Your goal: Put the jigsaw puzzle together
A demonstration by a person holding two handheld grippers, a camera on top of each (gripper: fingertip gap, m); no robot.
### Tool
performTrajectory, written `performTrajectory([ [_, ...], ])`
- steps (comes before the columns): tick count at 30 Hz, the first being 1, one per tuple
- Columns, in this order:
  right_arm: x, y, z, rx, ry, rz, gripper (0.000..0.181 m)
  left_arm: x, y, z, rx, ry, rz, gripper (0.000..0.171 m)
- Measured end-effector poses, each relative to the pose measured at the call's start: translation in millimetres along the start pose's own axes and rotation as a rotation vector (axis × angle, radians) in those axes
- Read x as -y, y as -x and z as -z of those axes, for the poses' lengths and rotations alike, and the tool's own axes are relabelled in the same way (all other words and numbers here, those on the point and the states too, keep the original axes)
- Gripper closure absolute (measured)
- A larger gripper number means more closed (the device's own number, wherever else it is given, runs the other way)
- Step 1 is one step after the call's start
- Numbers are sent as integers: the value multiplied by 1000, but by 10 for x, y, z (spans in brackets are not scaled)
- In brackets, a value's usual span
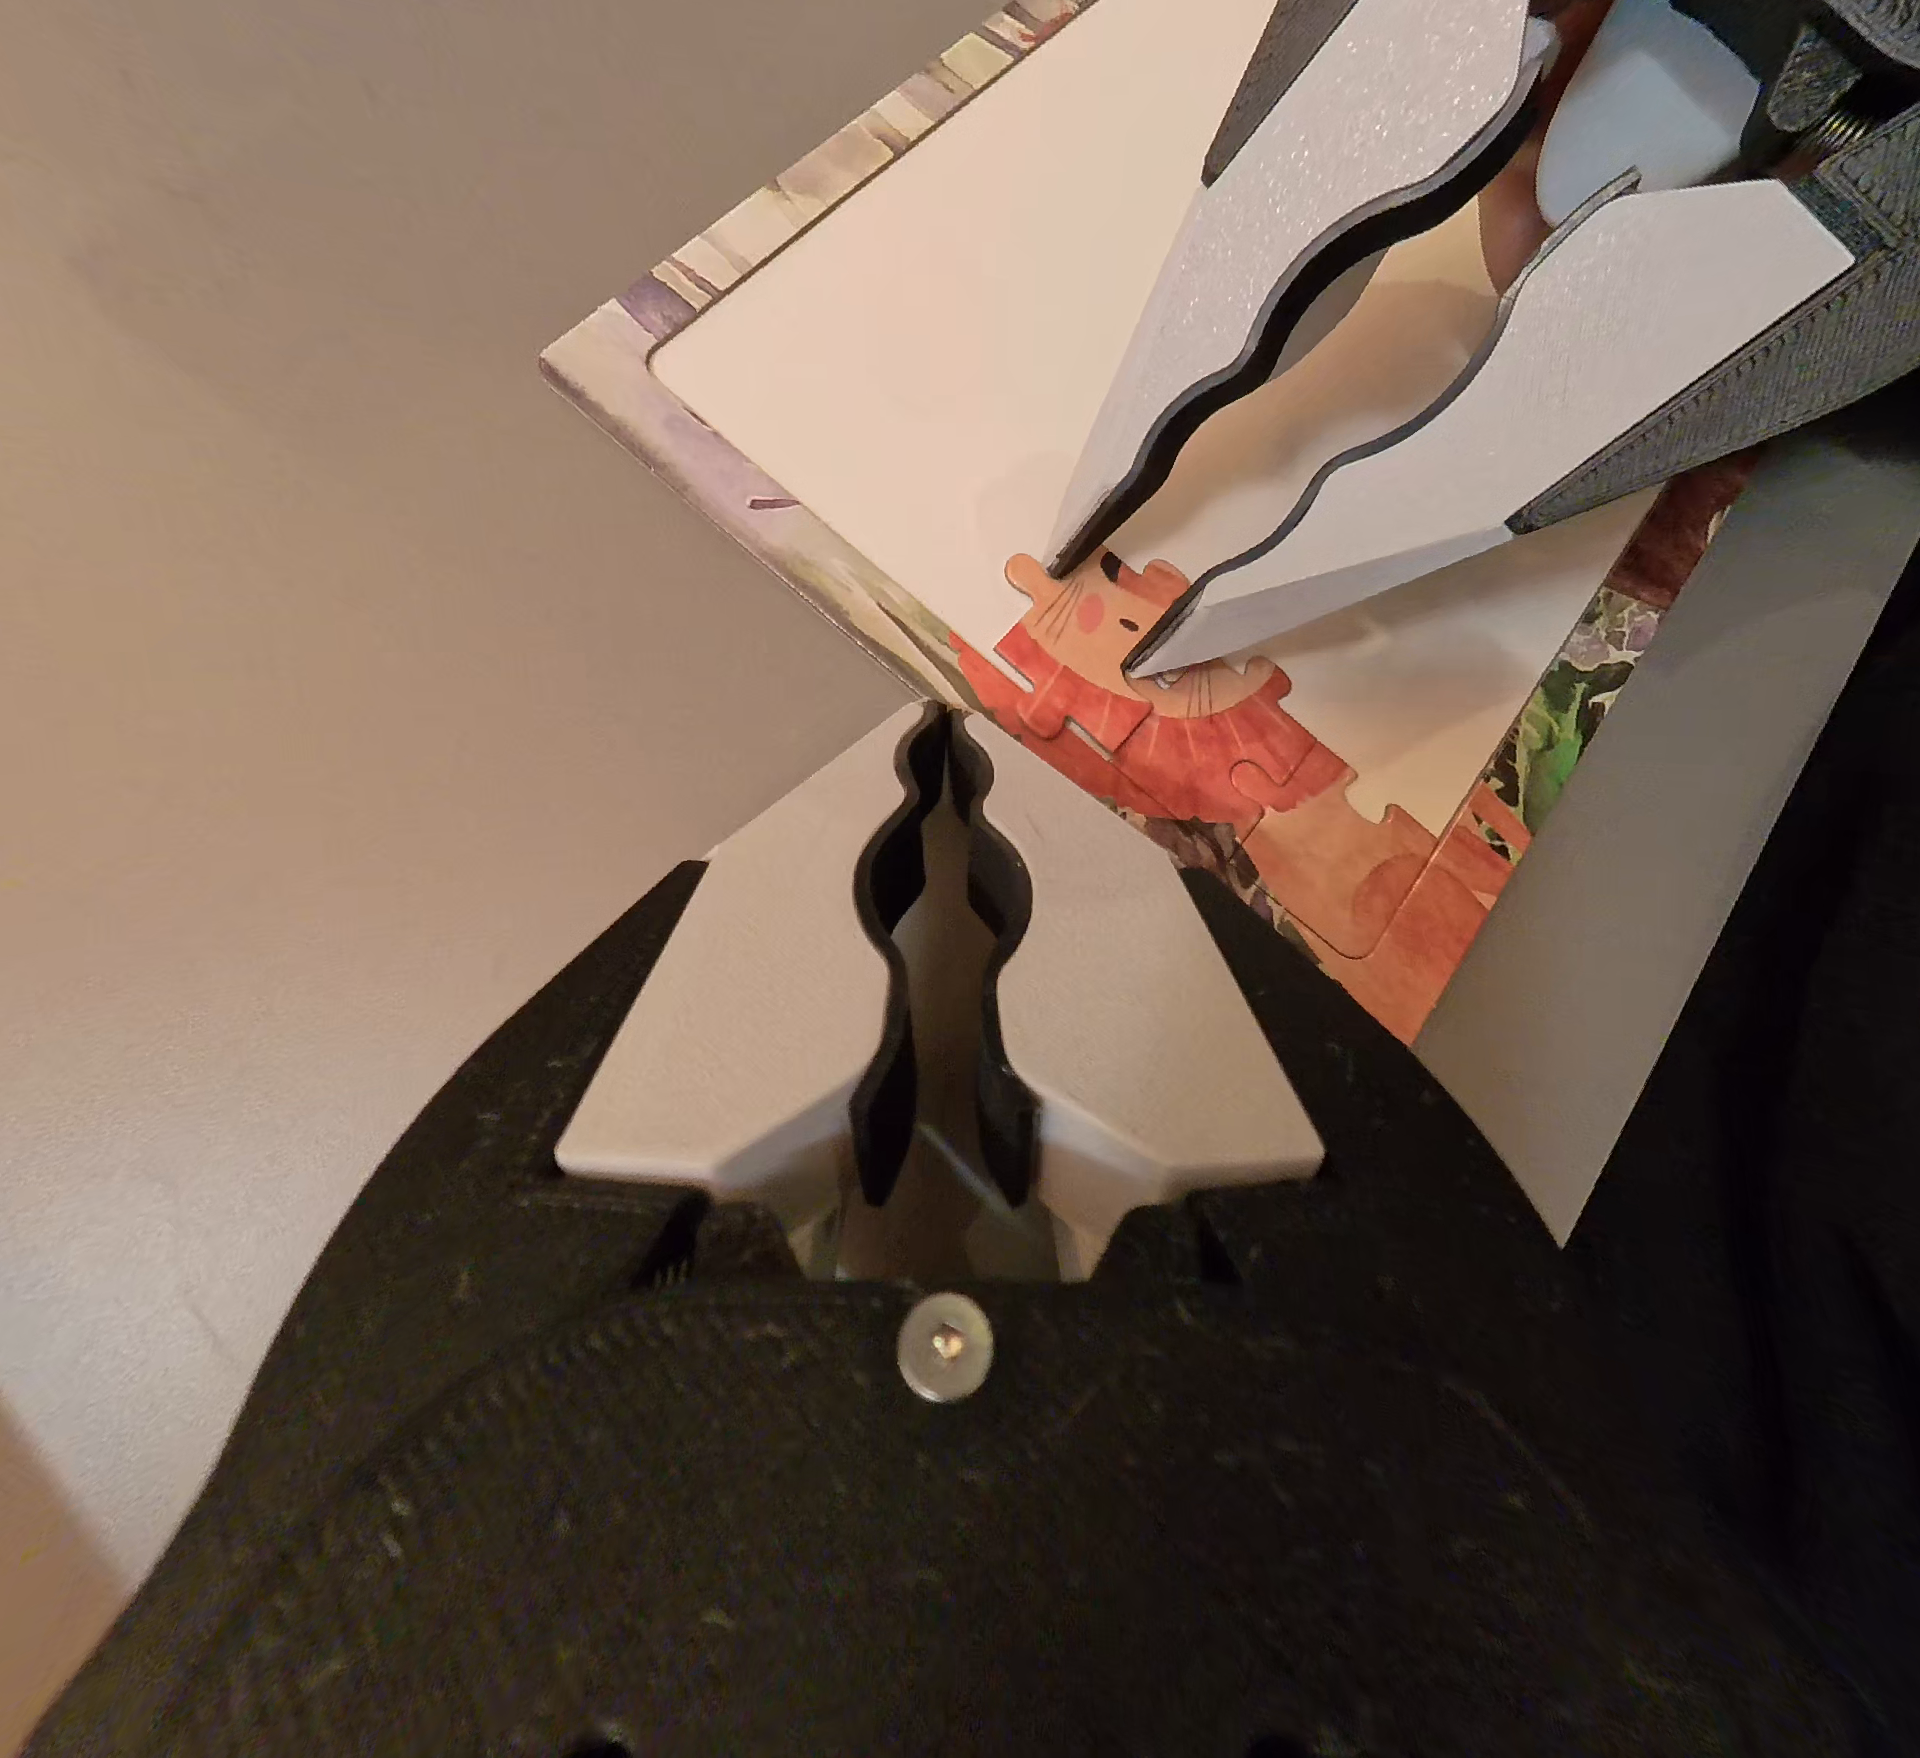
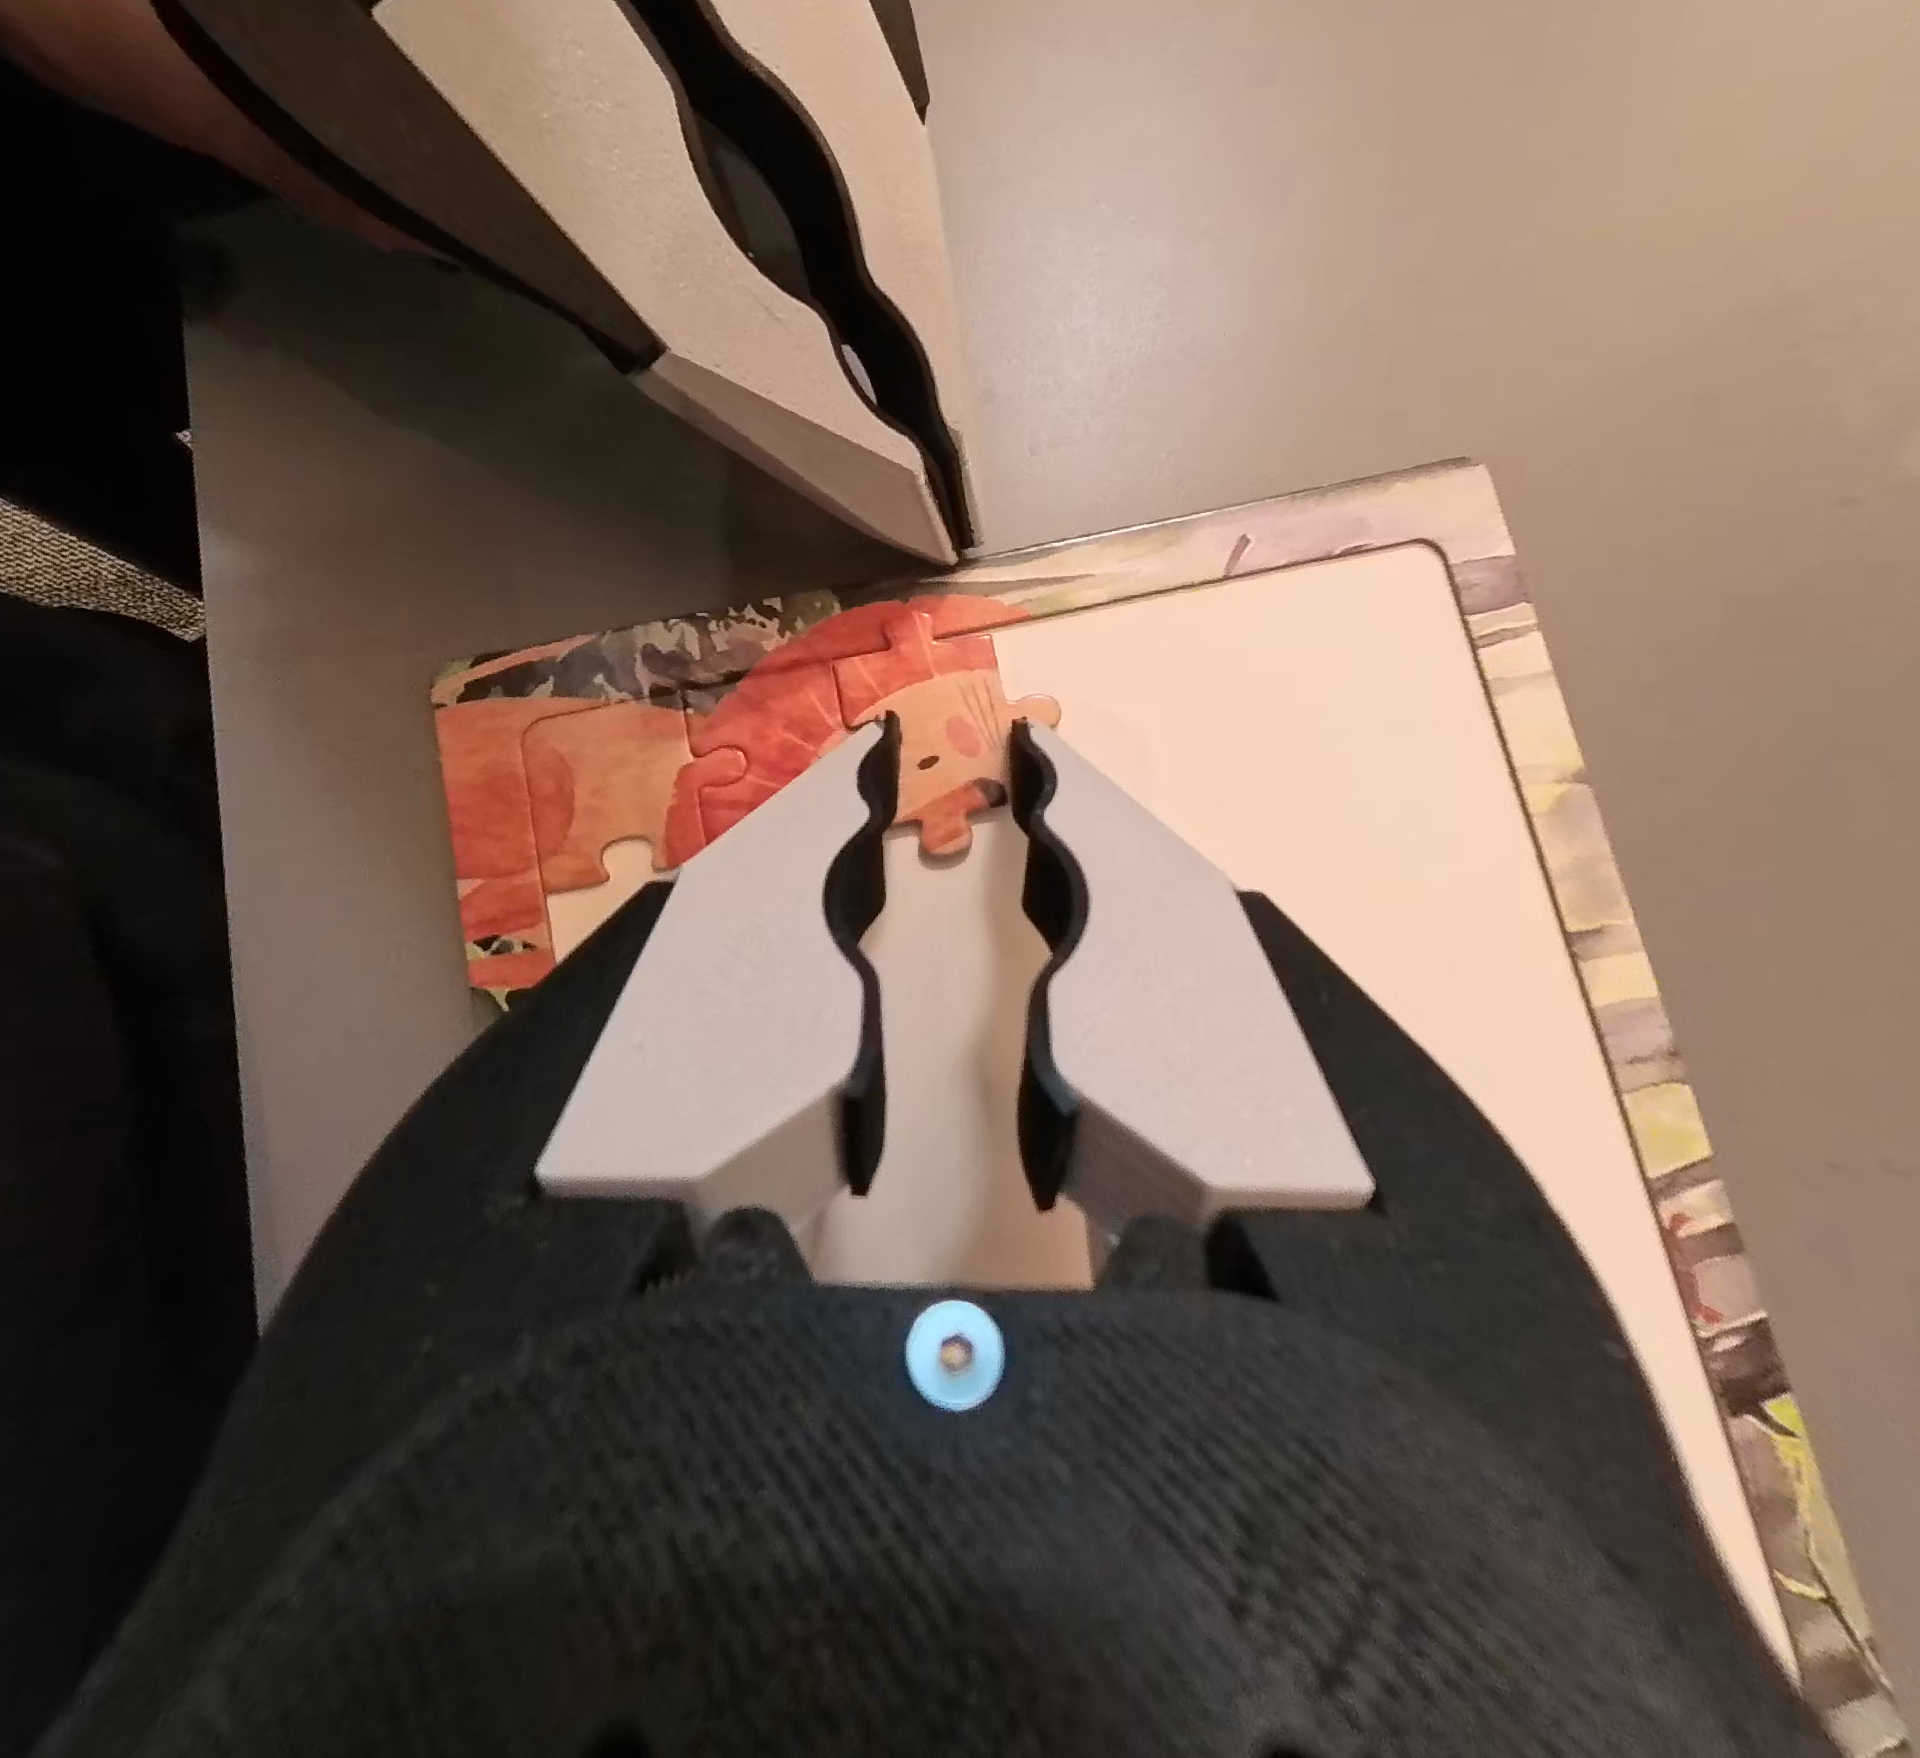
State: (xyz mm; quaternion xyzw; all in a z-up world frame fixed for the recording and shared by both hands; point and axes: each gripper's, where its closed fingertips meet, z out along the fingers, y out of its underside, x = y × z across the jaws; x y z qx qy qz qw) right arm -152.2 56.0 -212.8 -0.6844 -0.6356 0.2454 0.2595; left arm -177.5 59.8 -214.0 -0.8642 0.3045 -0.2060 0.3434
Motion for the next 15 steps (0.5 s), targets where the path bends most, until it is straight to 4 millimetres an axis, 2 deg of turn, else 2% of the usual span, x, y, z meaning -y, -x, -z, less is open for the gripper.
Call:
performTrajectory([
  [15, -33, -33, 31, -18, 6, 3, 162, -1, 0, 1, 0, 0, 0, 171],
])
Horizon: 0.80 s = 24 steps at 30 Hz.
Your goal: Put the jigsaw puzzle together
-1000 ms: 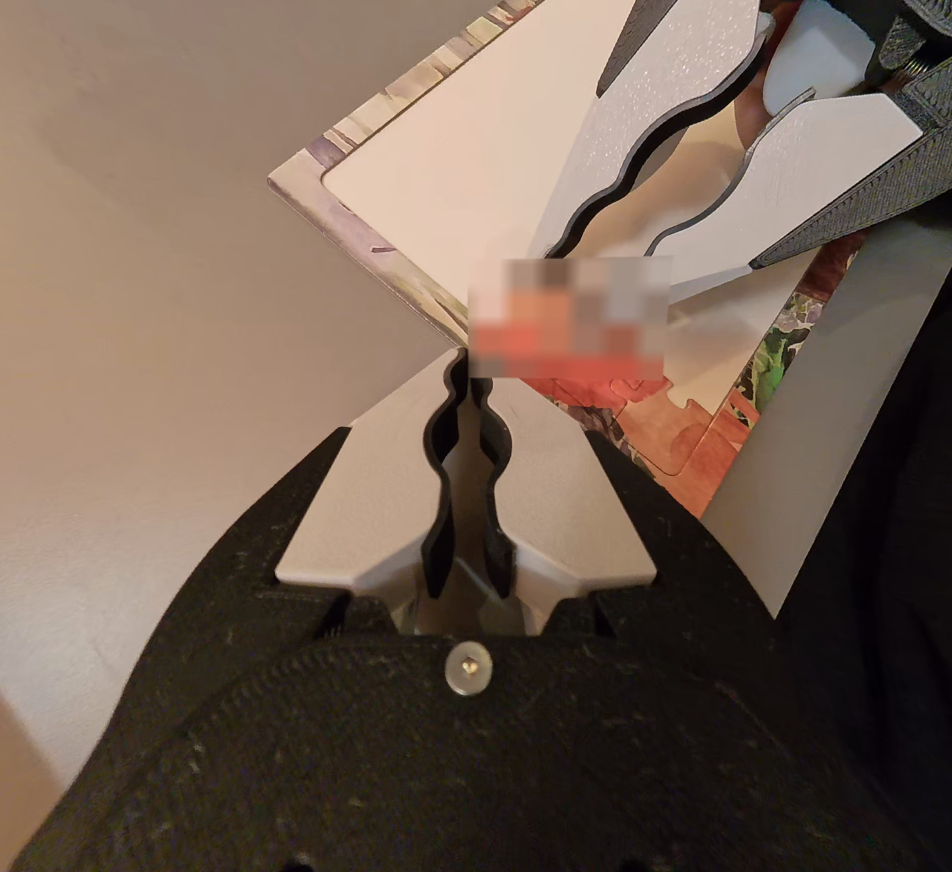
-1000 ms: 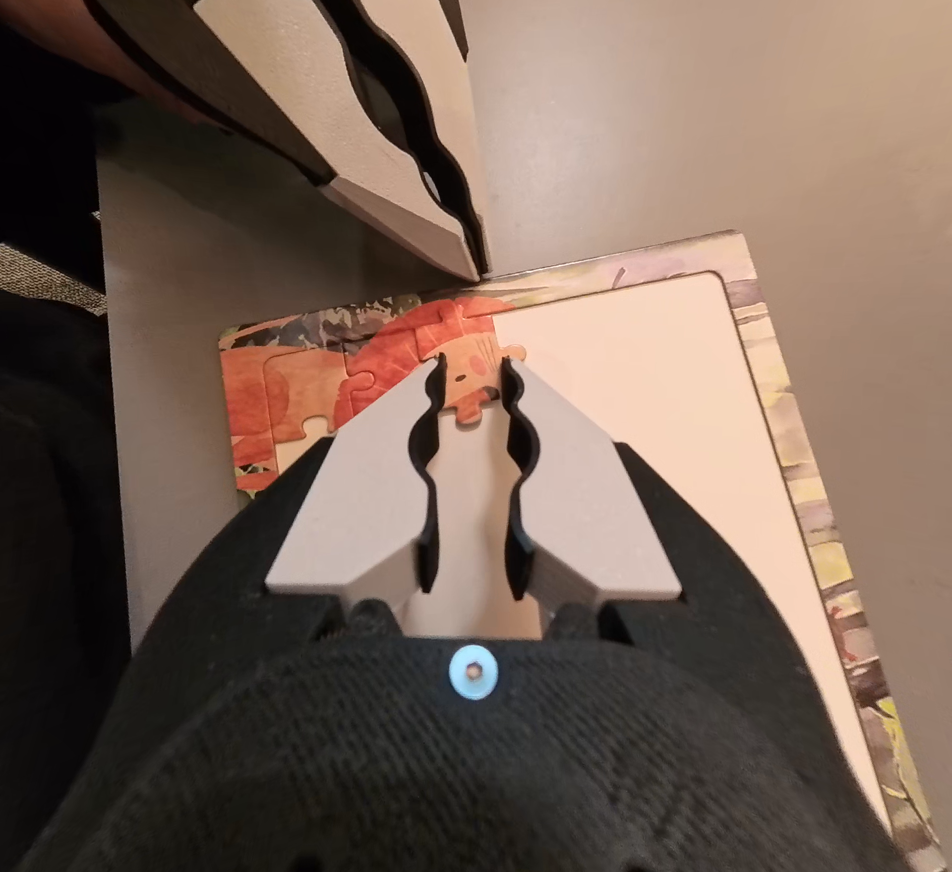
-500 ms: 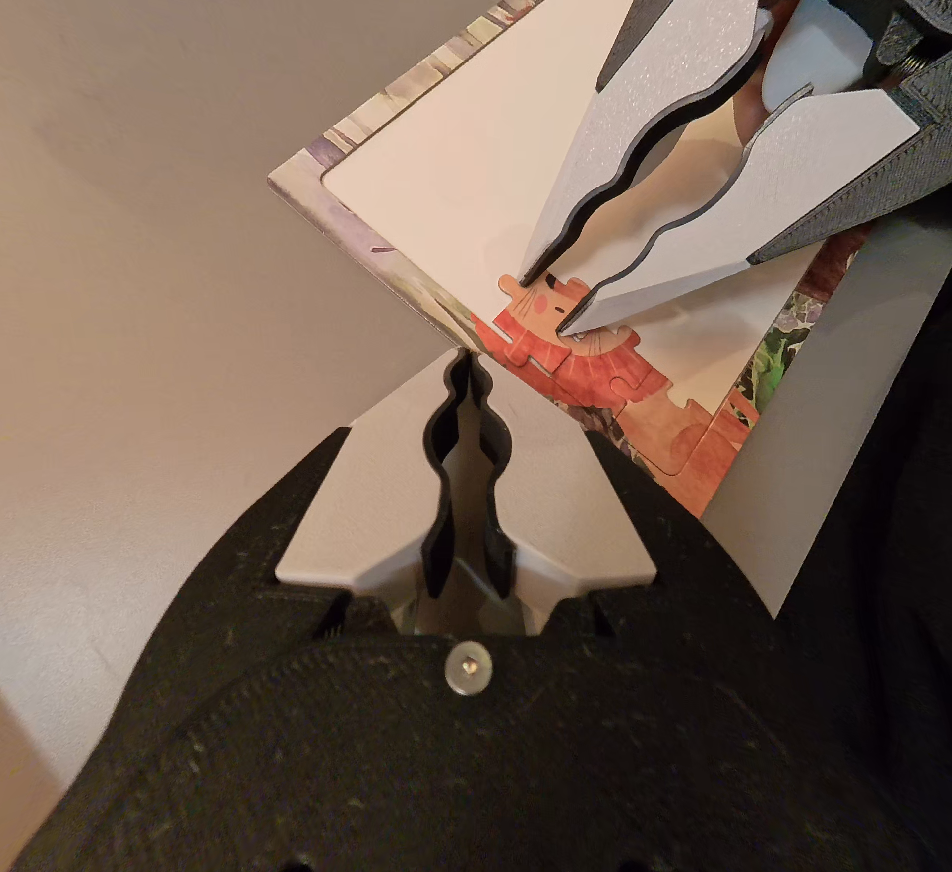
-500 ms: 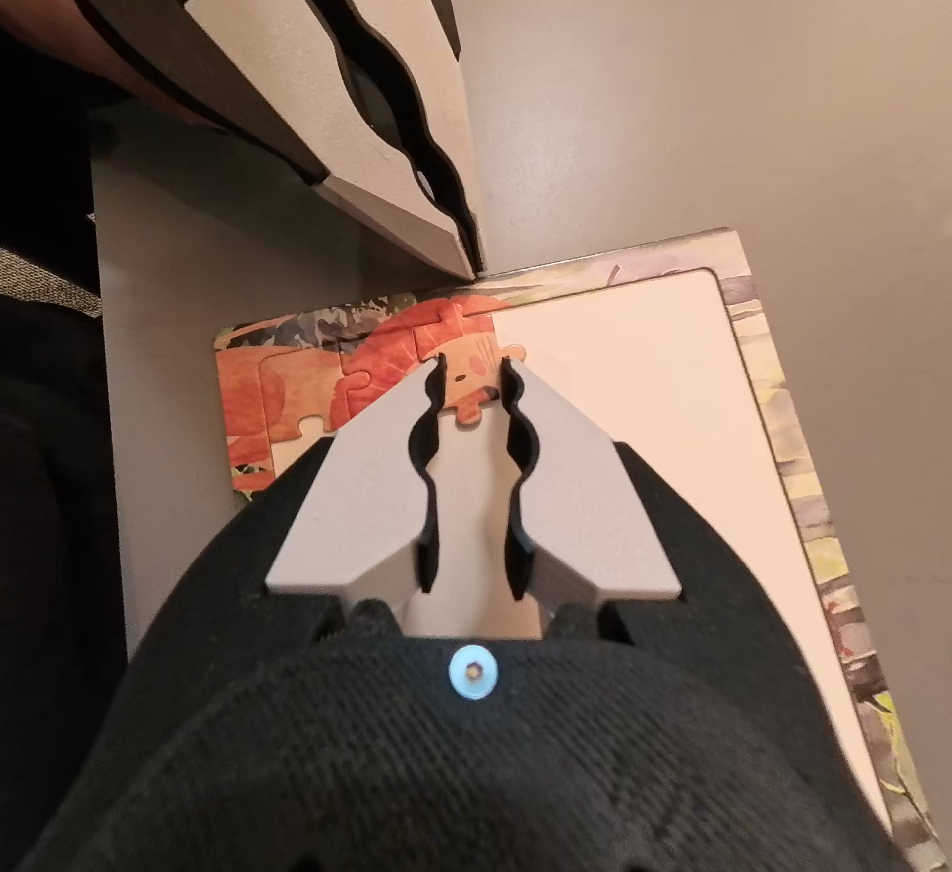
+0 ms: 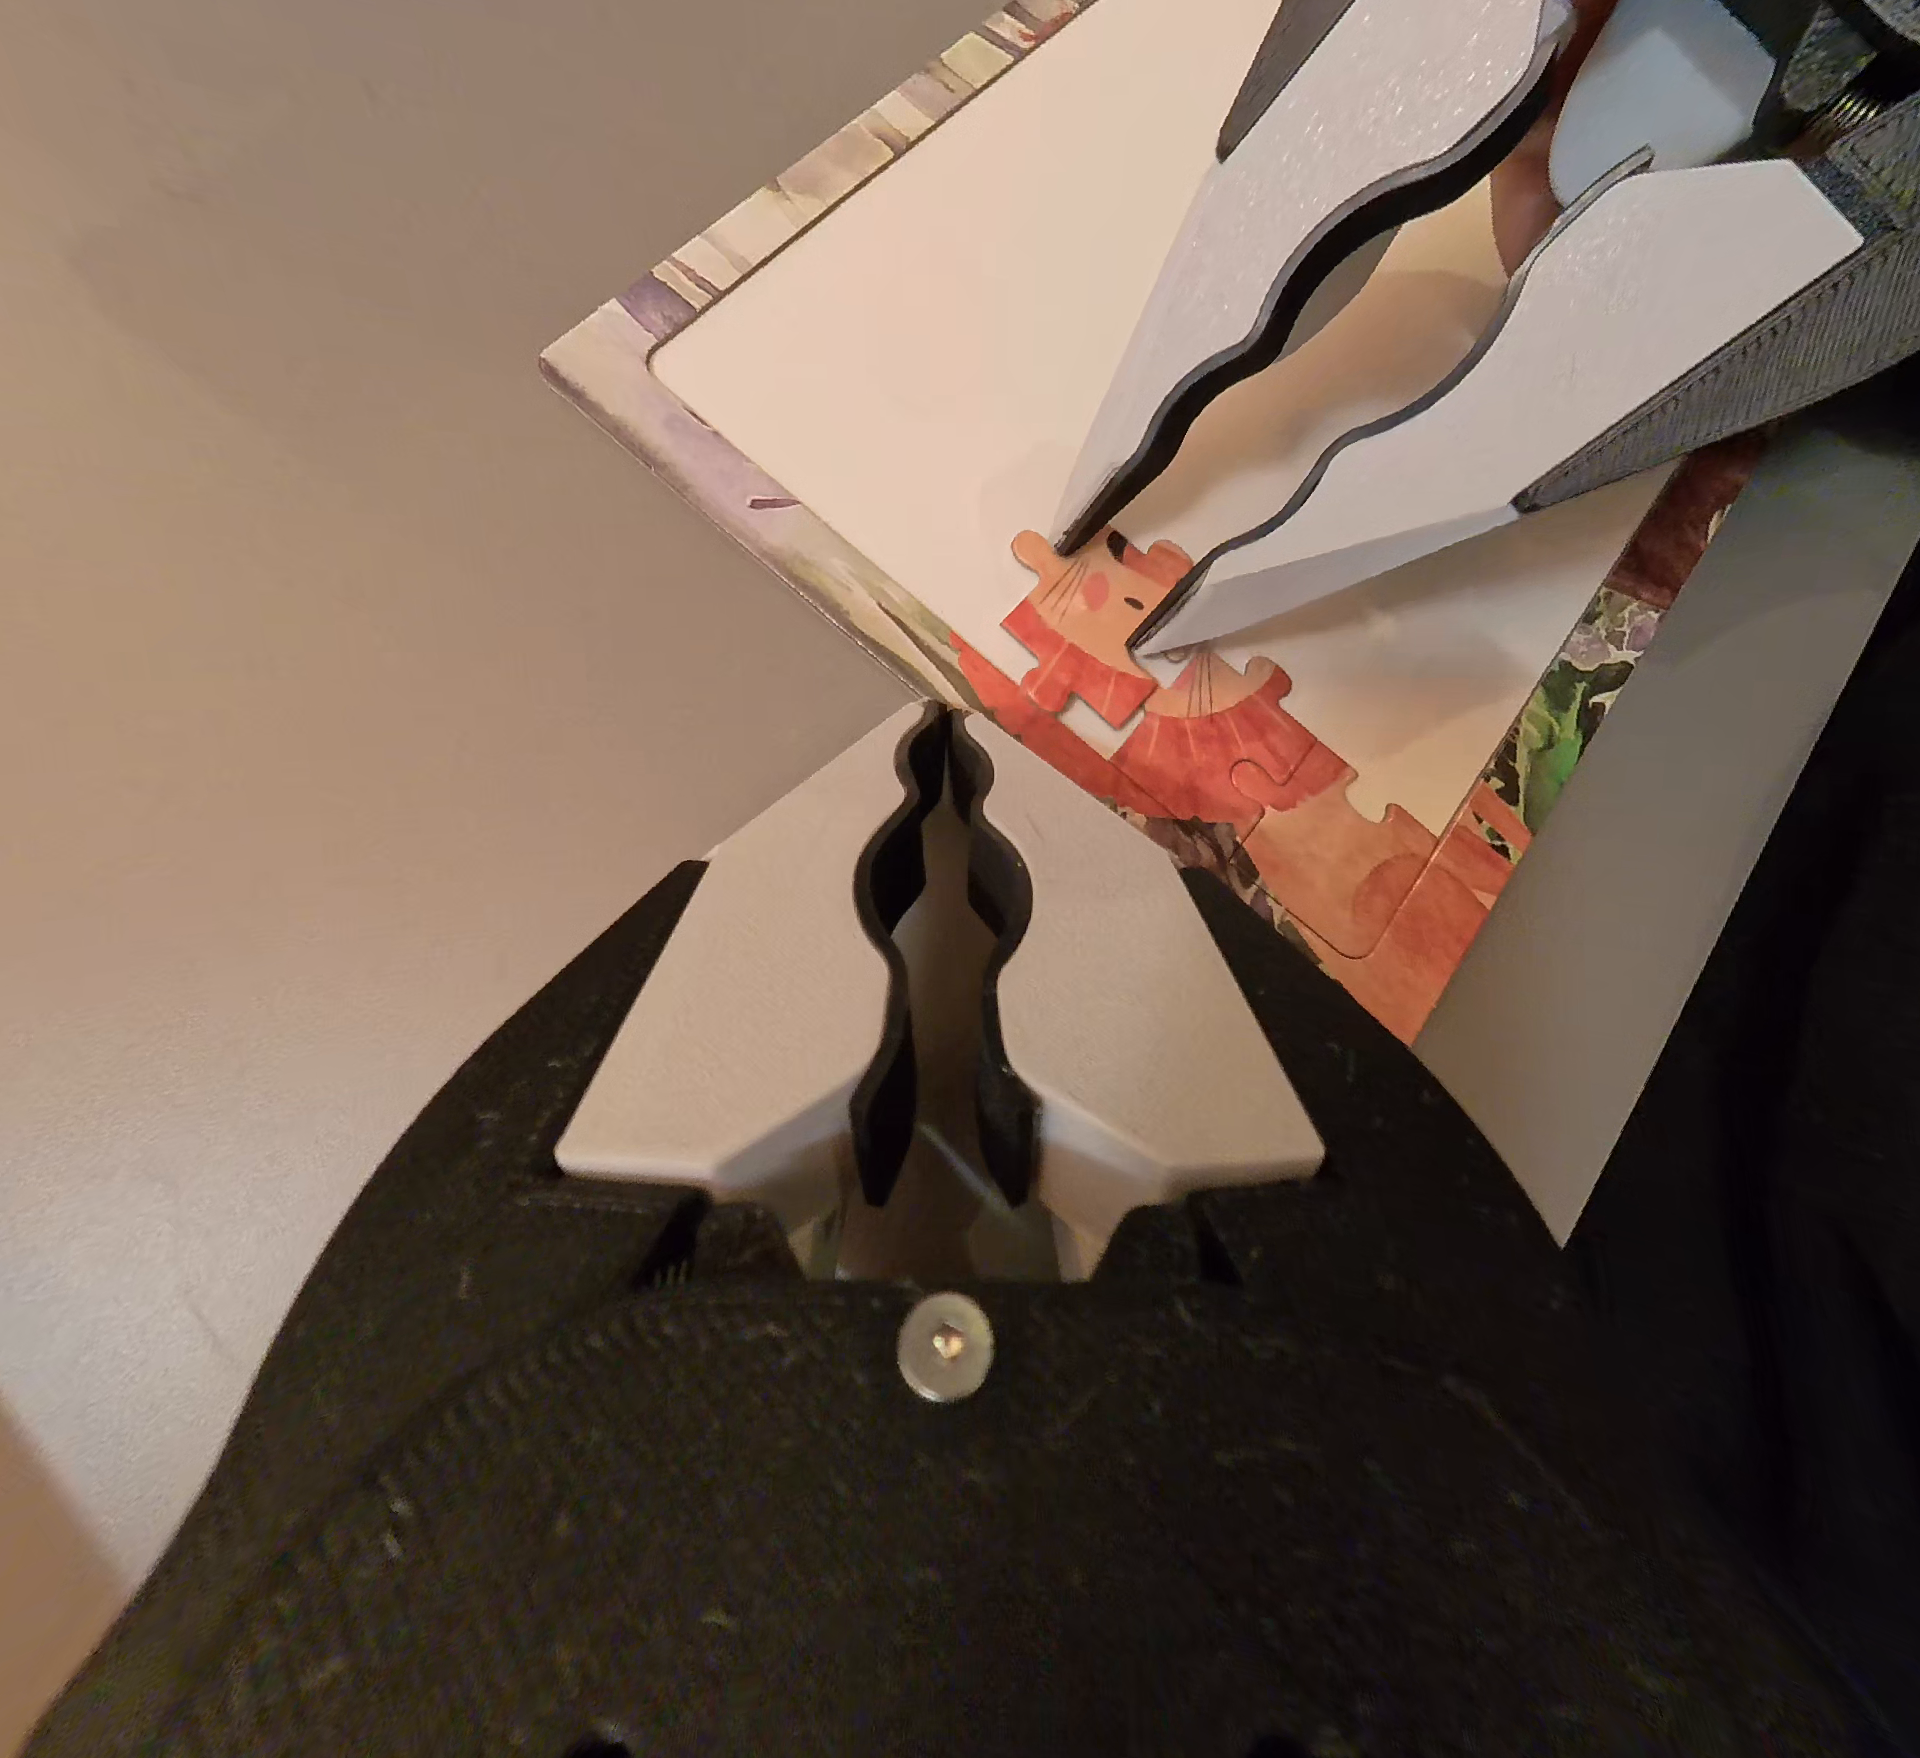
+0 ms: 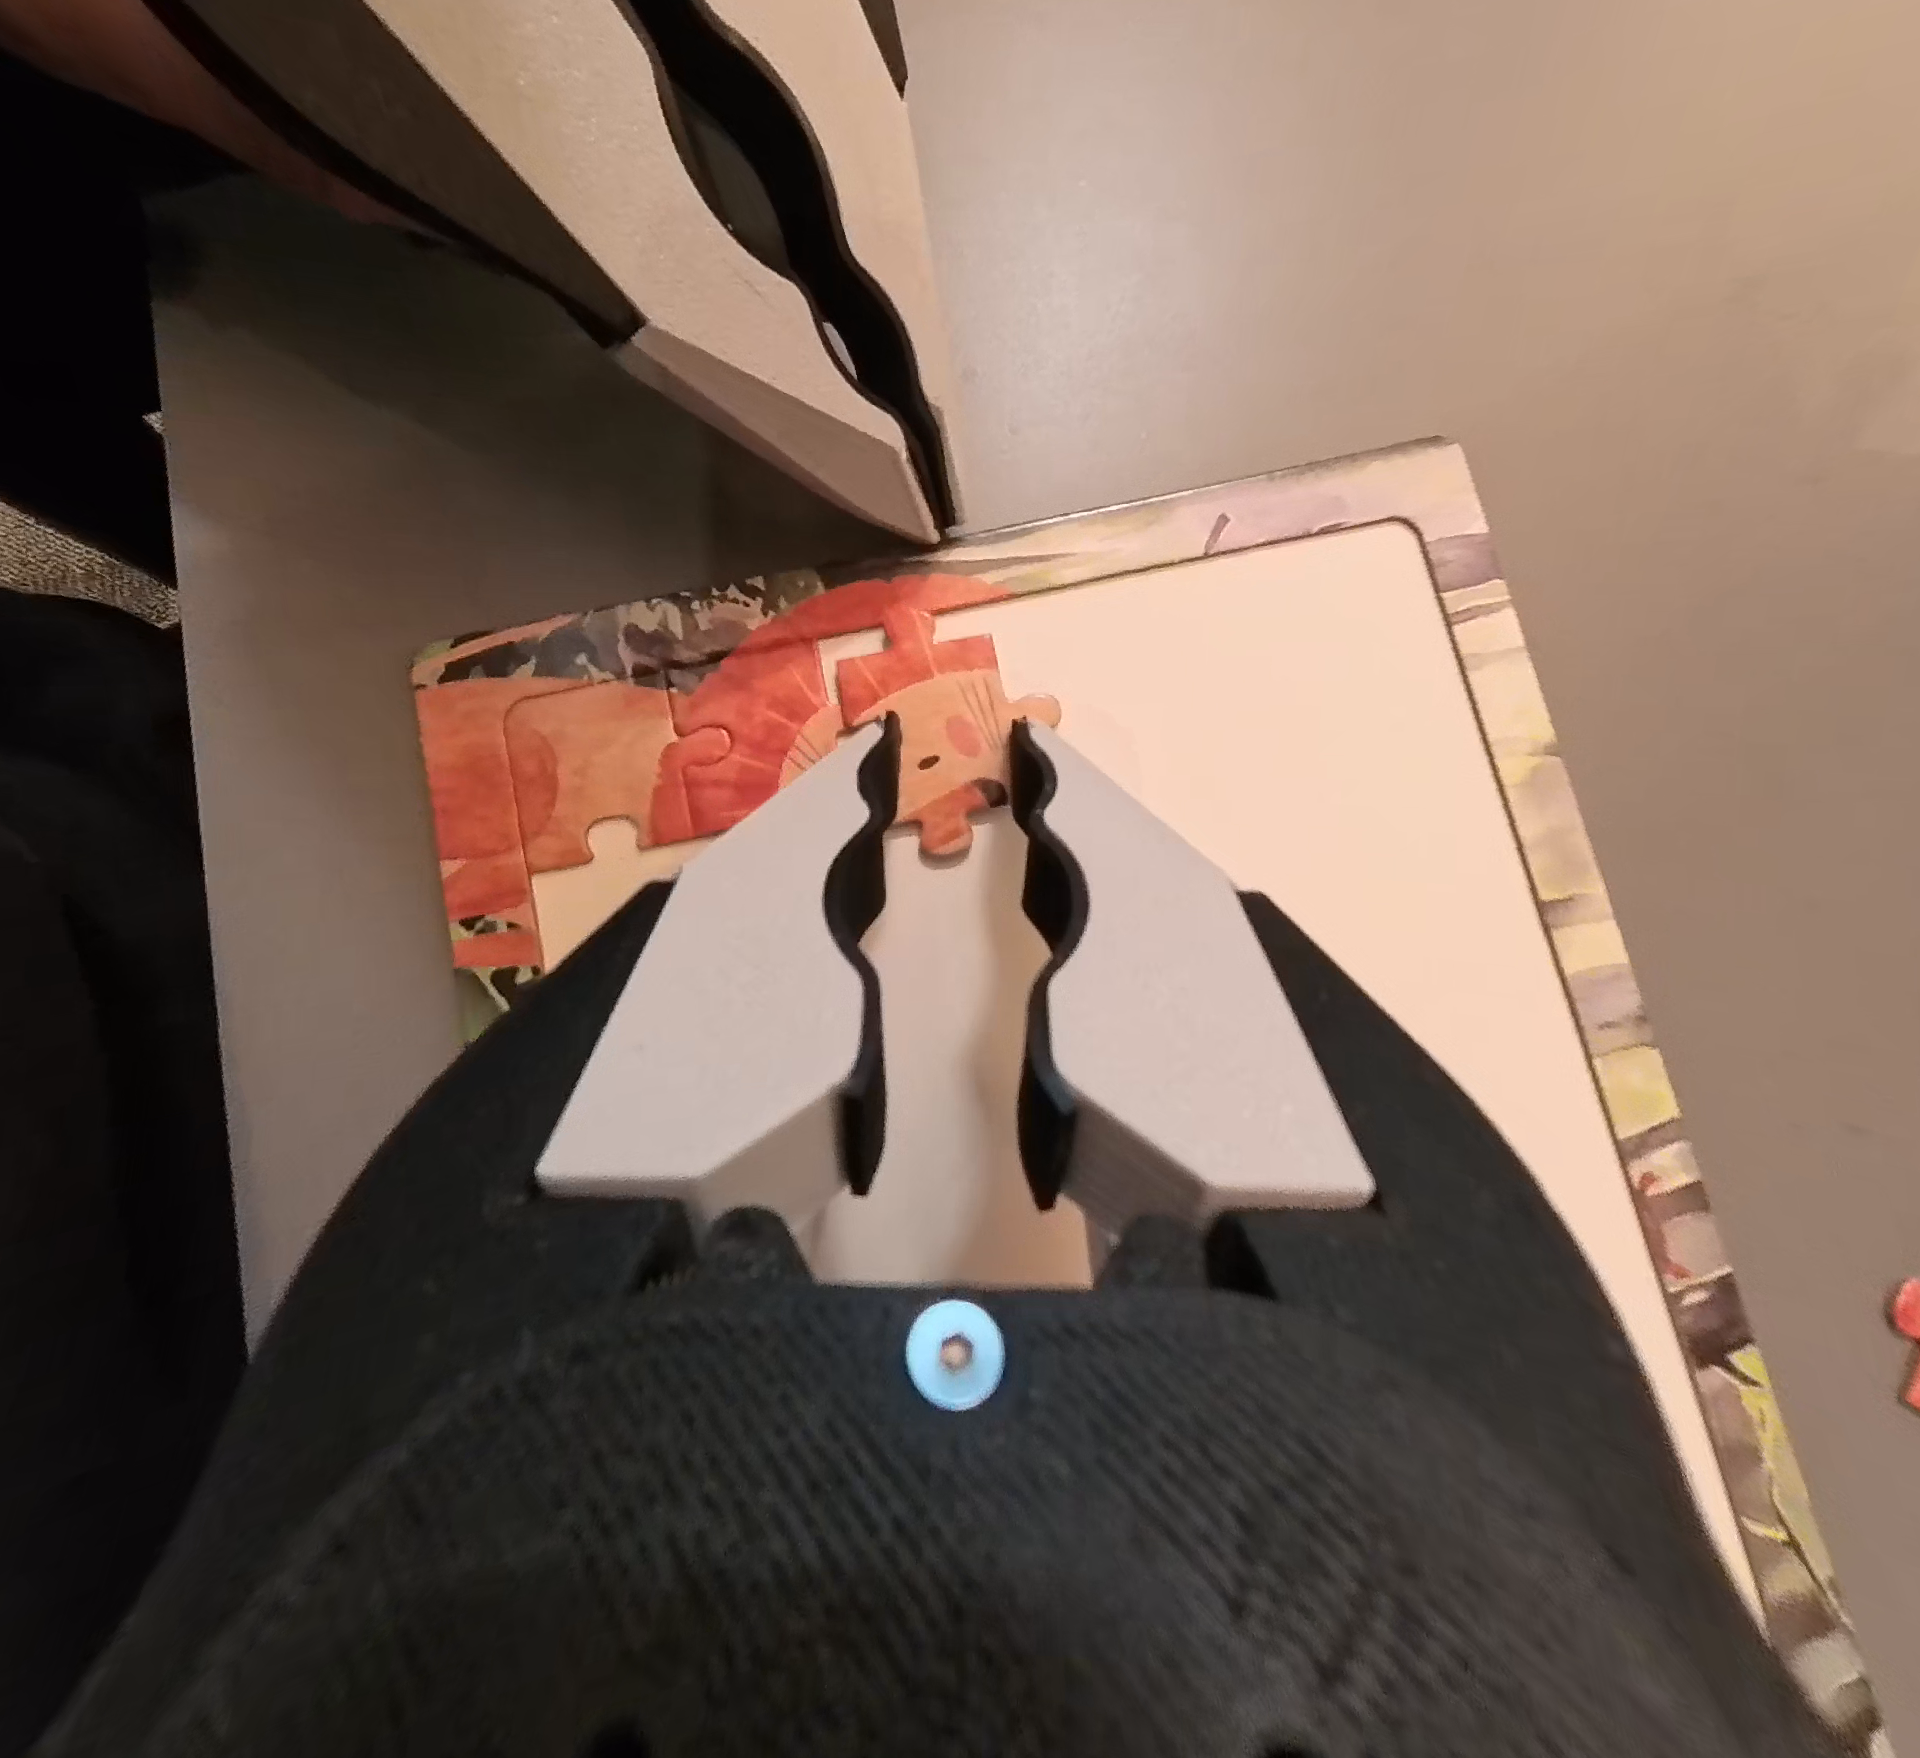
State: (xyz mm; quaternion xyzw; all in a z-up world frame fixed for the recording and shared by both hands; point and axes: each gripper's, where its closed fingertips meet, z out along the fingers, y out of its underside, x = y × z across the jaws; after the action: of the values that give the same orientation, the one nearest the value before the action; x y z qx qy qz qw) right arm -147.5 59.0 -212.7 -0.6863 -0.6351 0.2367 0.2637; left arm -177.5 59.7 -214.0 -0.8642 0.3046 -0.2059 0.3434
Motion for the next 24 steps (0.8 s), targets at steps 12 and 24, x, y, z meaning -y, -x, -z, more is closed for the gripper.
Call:
performTrajectory([
  [12, -45, 54, 138, -8, -5, -12, 162, -2, 0, -1, 0, 0, 1, 171],
  [24, -264, 520, 289, 14, 57, -22, 162, -2, -1, -2, 8, 1, -8, 171],
])
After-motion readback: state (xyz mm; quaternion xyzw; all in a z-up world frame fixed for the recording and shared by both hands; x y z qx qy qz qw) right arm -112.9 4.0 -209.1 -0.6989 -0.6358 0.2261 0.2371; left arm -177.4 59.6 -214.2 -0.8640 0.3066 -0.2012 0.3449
